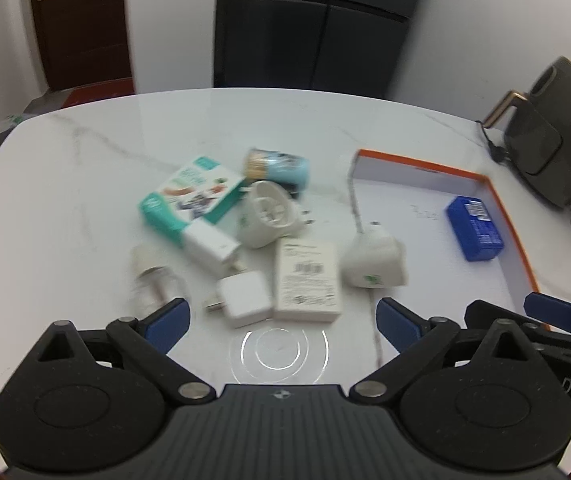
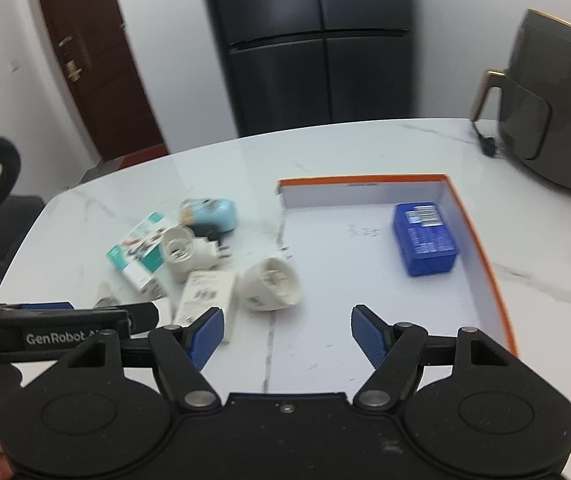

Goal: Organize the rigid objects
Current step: 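Move both tools back to the pile and reach for the glass bottle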

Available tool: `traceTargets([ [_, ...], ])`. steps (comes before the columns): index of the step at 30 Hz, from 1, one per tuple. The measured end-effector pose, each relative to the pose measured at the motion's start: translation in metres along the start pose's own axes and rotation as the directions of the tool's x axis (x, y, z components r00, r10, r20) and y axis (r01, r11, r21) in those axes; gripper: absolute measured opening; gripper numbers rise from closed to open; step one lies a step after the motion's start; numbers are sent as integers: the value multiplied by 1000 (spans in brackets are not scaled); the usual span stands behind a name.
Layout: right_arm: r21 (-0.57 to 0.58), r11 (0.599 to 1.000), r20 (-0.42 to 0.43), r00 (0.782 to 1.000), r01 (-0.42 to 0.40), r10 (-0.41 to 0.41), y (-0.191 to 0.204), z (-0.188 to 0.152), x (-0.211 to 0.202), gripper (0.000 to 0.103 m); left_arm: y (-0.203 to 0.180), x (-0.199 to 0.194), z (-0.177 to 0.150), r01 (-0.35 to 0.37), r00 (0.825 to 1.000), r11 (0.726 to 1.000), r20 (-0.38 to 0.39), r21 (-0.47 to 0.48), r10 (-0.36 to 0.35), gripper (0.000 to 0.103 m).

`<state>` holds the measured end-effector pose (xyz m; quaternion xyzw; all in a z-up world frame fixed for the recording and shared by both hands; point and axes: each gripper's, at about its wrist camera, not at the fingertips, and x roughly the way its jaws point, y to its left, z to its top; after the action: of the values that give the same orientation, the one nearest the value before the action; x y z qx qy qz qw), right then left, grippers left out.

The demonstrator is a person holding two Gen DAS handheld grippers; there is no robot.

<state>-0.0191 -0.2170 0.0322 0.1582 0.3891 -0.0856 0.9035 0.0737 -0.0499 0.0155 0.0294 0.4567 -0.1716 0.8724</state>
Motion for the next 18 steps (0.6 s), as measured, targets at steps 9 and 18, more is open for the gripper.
traceTargets([
  [9, -73, 988, -29, 991, -136, 134, 27, -2, 18, 84, 46, -14, -6, -63, 998, 993, 12, -101, 65, 102],
  [18, -64, 947, -111, 946, -314, 306, 32, 11, 94, 84, 81, -19, -17, -139, 990, 973, -12, -185, 139, 103],
])
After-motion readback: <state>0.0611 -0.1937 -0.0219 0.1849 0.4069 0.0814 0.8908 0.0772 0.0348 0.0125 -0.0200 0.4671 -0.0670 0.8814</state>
